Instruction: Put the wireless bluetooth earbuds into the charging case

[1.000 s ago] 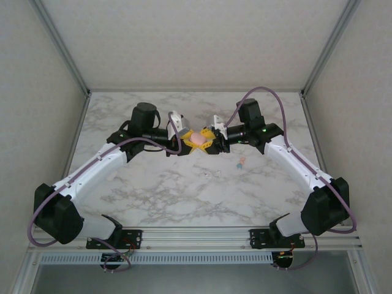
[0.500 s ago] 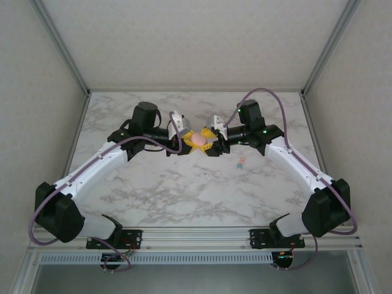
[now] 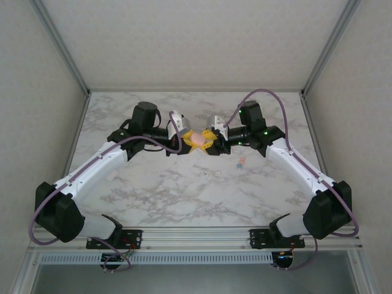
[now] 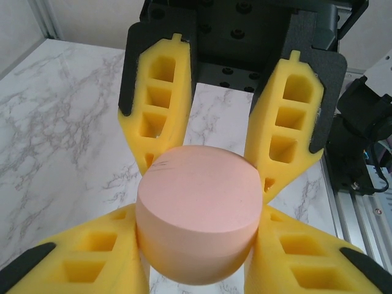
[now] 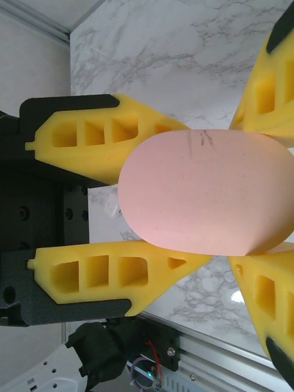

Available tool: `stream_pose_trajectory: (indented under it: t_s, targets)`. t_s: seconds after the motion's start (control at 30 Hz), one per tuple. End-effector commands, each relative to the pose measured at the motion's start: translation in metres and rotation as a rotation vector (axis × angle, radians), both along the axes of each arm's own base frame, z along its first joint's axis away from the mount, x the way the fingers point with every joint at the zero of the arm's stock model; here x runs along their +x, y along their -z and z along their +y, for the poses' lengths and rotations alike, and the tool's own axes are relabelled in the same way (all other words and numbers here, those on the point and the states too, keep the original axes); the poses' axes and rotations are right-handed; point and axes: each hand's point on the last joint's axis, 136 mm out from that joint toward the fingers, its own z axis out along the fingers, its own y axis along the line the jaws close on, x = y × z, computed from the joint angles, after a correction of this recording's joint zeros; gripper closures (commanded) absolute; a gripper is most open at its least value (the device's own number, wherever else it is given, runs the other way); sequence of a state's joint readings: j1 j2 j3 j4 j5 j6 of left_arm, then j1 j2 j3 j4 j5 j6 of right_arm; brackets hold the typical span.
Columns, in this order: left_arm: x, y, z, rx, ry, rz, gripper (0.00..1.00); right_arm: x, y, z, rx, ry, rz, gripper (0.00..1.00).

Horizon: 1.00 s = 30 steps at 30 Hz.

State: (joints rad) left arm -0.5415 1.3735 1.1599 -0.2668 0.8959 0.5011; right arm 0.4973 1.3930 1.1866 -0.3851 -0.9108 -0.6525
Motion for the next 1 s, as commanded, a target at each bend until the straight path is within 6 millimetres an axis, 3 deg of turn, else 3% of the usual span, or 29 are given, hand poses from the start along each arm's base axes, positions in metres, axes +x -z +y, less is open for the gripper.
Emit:
stream_pose_trajectory:
  t_s: [0.0,0.13,0.7,0.97]
  targets:
    - [-0.008,-0.009,0.000,-0.005,0.041,-0.014,0.54,0.001,-0.011,-0.001,0.028,0.009,-0.028,0.69]
    - [-0.012,-0.006,0.000,0.010,0.070,-0.005,0.50,-0.003,-0.018,0.000,0.051,-0.012,-0.023,0.70]
    - [-0.007,-0.011,-0.006,0.004,0.065,0.009,0.53,0.000,-0.019,0.002,0.066,-0.002,-0.024,0.70]
    - [-0.007,-0.013,-0.006,0.011,0.065,0.000,0.65,0.000,-0.022,0.003,0.078,-0.004,-0.023,0.69]
